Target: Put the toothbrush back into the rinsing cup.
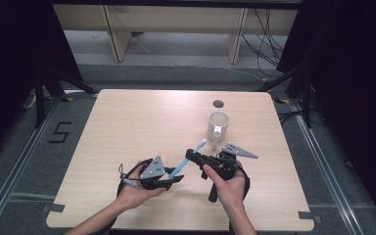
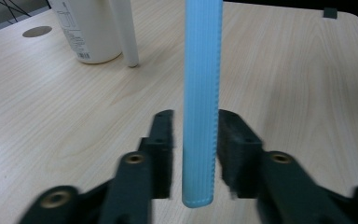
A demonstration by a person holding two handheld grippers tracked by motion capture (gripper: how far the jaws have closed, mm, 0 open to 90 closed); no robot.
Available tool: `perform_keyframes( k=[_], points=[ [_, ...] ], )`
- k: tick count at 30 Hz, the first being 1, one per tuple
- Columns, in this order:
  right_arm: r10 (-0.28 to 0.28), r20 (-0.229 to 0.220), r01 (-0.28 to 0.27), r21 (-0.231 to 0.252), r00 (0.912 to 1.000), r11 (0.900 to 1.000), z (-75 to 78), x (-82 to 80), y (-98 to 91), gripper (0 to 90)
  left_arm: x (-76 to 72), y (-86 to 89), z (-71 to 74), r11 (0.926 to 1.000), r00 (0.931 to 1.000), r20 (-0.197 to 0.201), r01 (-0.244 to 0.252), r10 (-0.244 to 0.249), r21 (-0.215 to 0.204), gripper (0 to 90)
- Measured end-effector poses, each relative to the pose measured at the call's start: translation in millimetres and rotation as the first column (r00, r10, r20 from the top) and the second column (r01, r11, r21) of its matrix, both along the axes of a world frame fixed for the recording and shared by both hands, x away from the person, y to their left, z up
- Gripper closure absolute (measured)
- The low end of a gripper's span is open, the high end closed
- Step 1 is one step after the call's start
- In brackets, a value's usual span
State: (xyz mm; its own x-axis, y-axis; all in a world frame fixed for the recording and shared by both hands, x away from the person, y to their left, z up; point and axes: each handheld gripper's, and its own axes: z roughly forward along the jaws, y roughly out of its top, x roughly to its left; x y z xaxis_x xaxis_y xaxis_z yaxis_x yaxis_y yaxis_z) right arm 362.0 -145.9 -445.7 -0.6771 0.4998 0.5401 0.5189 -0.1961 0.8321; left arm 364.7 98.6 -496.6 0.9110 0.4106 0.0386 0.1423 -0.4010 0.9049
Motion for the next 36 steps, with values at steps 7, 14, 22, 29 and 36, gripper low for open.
perform_keyframes(
  k=[7,14,22,29,36],
  points=[
    [-0.061,0.127,0.083,-0.177,0.9900,0.9808,26.2,-2.5,-7.7,85.8,-6.5,6.7,12.8,0.9995,0.9995,0.032,0.004,-0.003,-0.032,45.6],
    [-0.078,0.175,0.121,-0.251,0.9814,0.9605,37.2,-7.1,-15.0,85.8,-5.3,22.6,23.8,0.9969,0.9988,0.044,-0.017,0.021,-0.077,57.9],
    [-0.041,0.151,0.082,-0.272,0.9876,0.9588,37.5,-9.2,-10.0,85.9,6.0,19.7,33.0,0.9947,0.9980,0.031,-0.052,0.055,-0.088,83.7],
    [-0.037,0.151,0.078,-0.275,0.9879,0.9583,37.9,-8.6,-6.8,85.8,5.6,20.5,34.8,0.9953,0.9979,0.031,-0.053,0.056,-0.081,86.2],
    [-0.064,0.176,0.112,-0.276,0.9822,0.9546,41.4,-6.5,-12.8,85.9,3.4,35.6,31.2,0.9924,0.9952,0.038,-0.086,0.090,-0.087,86.3]
  ],
)
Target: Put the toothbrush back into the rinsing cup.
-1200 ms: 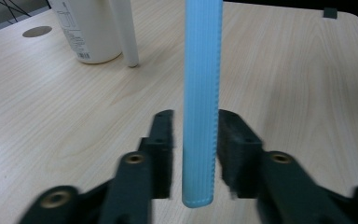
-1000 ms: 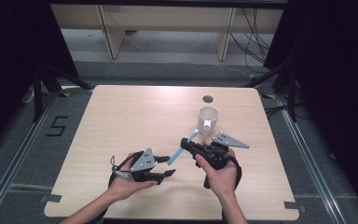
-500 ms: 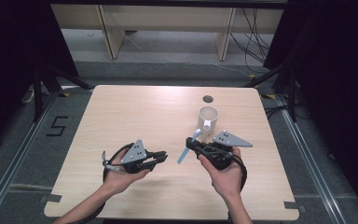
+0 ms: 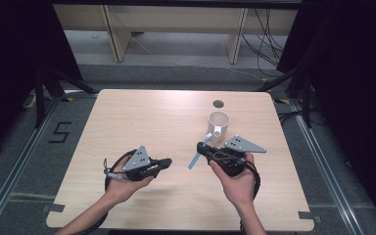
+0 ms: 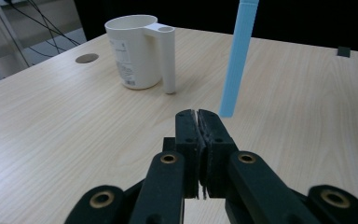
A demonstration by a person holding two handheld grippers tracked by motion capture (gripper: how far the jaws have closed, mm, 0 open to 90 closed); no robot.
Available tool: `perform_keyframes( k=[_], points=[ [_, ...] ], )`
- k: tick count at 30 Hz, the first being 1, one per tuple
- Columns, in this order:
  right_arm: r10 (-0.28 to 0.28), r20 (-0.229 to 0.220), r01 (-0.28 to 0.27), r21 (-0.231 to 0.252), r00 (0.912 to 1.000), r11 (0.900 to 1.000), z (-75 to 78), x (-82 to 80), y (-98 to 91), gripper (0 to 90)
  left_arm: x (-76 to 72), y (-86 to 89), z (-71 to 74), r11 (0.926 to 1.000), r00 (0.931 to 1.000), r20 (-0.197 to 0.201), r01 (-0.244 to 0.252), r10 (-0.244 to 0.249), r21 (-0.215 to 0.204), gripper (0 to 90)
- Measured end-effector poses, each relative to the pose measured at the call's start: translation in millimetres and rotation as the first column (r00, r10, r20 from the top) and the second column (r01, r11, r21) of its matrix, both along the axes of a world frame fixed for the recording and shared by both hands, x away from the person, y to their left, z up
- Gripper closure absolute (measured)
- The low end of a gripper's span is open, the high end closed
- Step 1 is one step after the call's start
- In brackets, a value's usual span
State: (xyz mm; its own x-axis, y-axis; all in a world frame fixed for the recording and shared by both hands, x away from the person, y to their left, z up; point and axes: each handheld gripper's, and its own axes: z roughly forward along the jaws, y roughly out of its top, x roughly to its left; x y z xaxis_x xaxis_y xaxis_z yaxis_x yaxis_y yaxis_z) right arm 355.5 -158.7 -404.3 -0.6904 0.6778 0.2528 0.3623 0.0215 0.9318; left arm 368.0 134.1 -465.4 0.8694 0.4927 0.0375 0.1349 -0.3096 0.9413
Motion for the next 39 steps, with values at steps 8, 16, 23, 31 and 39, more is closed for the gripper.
perform_keyframes(
  k=[8,16,23,31,39],
  points=[
    [-0.063,0.018,0.064,-0.052,0.9978,0.9966,5.7,5.6,-16.2,85.8,-5.0,25.5,-4.8,0.9983,0.9980,0.027,-0.057,0.057,0.014,83.6],
    [-0.101,0.026,0.102,-0.062,0.9945,0.9928,9.3,8.1,-29.0,85.8,-9.6,47.1,-12.3,0.9918,0.9905,0.051,-0.128,0.127,-0.001,81.6],
    [-0.125,0.040,0.128,-0.069,0.9913,0.9894,10.1,8.1,-38.3,85.8,-10.9,59.5,-19.3,0.9839,0.9835,0.039,-0.175,0.177,-0.033,81.5],
    [-0.167,0.045,0.169,-0.045,0.9849,0.9846,14.0,6.0,-43.8,85.8,-14.9,74.5,-30.7,0.9682,0.9695,0.038,-0.239,0.242,-0.074,78.1],
    [-0.200,0.051,0.204,-0.065,0.9784,0.9769,17.0,12.3,-49.8,85.8,-16.1,84.0,-36.8,0.9498,0.9532,0.041,-0.294,0.300,-0.108,74.8]
  ],
)
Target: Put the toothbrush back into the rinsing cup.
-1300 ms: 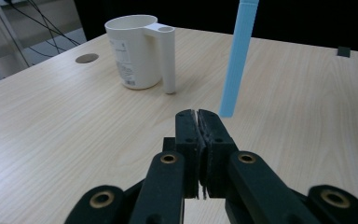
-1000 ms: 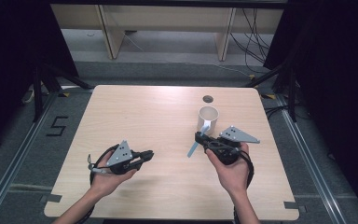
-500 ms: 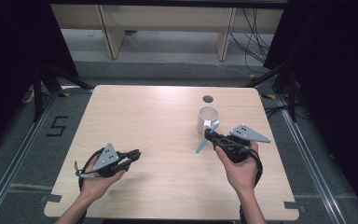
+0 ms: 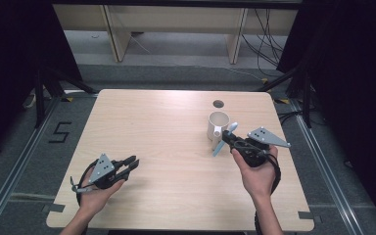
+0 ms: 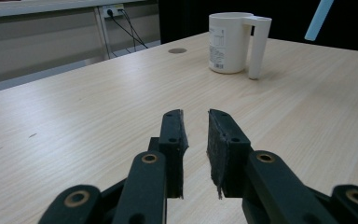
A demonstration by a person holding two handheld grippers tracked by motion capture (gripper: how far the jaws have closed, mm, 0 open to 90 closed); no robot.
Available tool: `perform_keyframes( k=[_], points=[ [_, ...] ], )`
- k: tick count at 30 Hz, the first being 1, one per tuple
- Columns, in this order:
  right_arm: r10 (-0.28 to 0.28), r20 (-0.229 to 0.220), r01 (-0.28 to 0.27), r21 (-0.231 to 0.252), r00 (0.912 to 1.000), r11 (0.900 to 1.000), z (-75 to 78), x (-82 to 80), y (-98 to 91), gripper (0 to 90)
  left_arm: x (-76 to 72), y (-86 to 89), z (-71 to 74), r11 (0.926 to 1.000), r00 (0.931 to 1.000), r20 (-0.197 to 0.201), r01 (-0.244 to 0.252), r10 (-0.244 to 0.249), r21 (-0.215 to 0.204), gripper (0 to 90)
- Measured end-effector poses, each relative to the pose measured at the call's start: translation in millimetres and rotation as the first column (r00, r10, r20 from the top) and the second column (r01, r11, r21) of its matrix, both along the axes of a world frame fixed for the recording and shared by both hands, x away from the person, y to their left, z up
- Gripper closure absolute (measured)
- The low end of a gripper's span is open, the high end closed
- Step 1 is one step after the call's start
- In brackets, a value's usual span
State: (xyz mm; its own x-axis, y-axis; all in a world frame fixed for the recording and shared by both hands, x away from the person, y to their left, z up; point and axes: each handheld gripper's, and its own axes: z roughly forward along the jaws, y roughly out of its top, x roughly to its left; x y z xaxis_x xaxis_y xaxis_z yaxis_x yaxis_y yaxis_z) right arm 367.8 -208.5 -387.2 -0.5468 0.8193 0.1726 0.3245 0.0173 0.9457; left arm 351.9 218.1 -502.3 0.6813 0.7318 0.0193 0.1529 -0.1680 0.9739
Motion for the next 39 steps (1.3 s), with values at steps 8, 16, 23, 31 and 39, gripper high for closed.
perform_keyframes(
  k=[8,16,23,31,39],
  points=[
    [-0.021,0.019,0.022,-0.017,0.9996,0.9996,2.7,3.8,-4.6,85.8,-0.4,2.4,-4.3,0.9995,0.9996,-0.010,-0.028,0.028,-0.013,71.6],
    [-0.046,0.006,0.046,-0.026,0.9989,0.9986,6.7,6.4,-7.4,85.9,0.7,5.9,-4.2,0.9985,0.9989,-0.018,-0.044,0.043,-0.032,67.5],
    [-0.064,0.011,0.065,-0.044,0.9979,0.9970,10.3,13.2,-8.3,85.8,1.2,8.7,-4.5,0.9978,0.9983,-0.021,-0.056,0.055,-0.035,67.1],
    [-0.069,0.002,0.069,-0.044,0.9976,0.9966,12.1,20.4,-7.3,85.8,1.0,9.3,-5.2,0.9973,0.9980,-0.026,-0.059,0.058,-0.043,66.4],
    [-0.080,0.027,0.081,-0.059,0.9965,0.9950,18.2,28.6,-4.3,85.8,1.5,9.9,-5.5,0.9971,0.9978,-0.026,-0.063,0.061,-0.044,65.8]
  ],
)
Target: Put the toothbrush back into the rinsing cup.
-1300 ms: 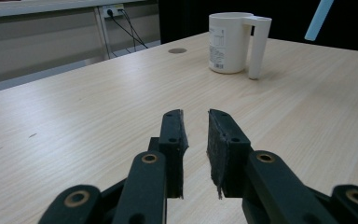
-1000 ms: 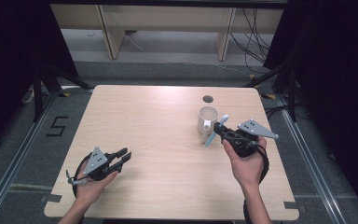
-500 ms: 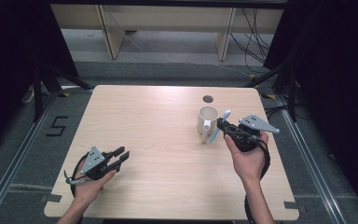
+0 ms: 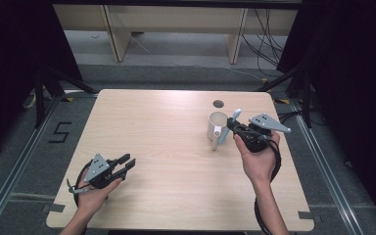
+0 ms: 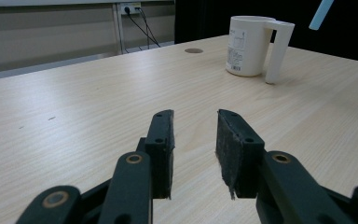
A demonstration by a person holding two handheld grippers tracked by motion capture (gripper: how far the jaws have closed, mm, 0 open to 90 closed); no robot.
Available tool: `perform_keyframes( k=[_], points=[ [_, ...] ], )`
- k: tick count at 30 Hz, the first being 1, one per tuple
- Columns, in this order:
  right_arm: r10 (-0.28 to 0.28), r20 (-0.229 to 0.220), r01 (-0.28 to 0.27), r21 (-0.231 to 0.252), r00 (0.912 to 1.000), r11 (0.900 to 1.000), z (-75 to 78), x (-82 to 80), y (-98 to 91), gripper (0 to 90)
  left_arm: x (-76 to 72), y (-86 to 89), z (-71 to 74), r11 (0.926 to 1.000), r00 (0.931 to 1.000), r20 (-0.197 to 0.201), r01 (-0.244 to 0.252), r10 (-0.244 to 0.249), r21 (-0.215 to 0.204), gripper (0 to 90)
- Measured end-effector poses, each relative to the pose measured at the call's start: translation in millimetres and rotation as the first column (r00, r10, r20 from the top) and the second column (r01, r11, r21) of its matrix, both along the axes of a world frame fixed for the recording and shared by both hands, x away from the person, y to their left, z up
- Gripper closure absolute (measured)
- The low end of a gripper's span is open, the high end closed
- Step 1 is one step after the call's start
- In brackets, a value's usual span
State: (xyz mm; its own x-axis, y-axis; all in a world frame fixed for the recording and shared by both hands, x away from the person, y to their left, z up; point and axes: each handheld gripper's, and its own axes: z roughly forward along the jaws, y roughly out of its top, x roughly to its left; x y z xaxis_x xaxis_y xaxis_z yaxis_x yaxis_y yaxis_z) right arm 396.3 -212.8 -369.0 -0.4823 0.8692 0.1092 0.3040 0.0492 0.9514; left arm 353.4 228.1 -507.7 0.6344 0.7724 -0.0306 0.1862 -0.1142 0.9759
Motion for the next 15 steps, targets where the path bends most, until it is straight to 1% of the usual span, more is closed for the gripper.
perform_keyframes(
  k=[2,3,5,6,7,8,10,11,13,14,15],
  points=[
    [-0.001,-0.010,0.001,0.011,1.0000,0.9999,0.9,1.3,1.1,85.8,0.0,0.1,0.2,1.0000,1.0000,0.000,-0.002,0.002,-0.001,65.9],
    [-0.005,0.001,0.005,-0.002,1.0000,1.0000,1.3,2.6,0.5,85.8,0.0,0.3,0.2,1.0000,1.0000,0.001,-0.002,0.002,-0.001,65.9],
    [-0.006,-0.009,0.006,0.005,0.9999,1.0000,2.2,4.0,1.5,85.8,0.3,0.3,0.1,1.0000,1.0000,0.001,-0.002,0.003,-0.001,65.9],
    [-0.005,-0.007,0.005,0.004,1.0000,1.0000,2.4,4.6,1.5,85.8,0.4,0.3,0.1,1.0000,1.0000,0.001,-0.002,0.002,-0.001,65.9],
    [-0.009,0.006,0.009,-0.006,0.9999,0.9999,2.7,5.8,1.2,85.8,0.4,0.2,0.3,1.0000,1.0000,0.001,-0.003,0.003,-0.001,65.9],
    [-0.009,0.005,0.009,-0.013,0.9999,0.9999,3.3,6.5,1.0,85.8,0.5,0.1,0.3,1.0000,1.0000,0.001,-0.002,0.002,-0.001,65.9],
    [-0.011,0.003,0.011,-0.008,0.9999,0.9999,3.9,7.4,1.5,85.8,0.5,0.2,0.6,1.0000,1.0000,0.002,-0.002,0.002,-0.001,65.9],
    [-0.010,-0.005,0.010,0.002,0.9999,0.9999,4.0,8.2,2.1,85.8,1.1,0.0,0.2,1.0000,1.0000,0.007,0.000,0.000,-0.010,65.9],
    [-0.014,0.001,0.014,-0.012,0.9999,0.9998,5.1,10.2,1.0,85.8,1.4,0.1,0.2,0.9999,1.0000,0.009,-0.002,0.002,-0.013,66.0],
    [-0.012,-0.006,0.012,0.003,0.9999,0.9999,6.3,11.7,1.9,85.8,1.4,0.3,0.3,0.9999,1.0000,0.008,0.000,0.000,-0.014,66.0],
    [-0.012,-0.006,0.012,0.003,0.9999,0.9999,6.3,11.7,1.9,85.8,0.4,0.9,1.2,1.0000,1.0000,-0.001,-0.004,0.004,-0.003,66.0]
  ],
)
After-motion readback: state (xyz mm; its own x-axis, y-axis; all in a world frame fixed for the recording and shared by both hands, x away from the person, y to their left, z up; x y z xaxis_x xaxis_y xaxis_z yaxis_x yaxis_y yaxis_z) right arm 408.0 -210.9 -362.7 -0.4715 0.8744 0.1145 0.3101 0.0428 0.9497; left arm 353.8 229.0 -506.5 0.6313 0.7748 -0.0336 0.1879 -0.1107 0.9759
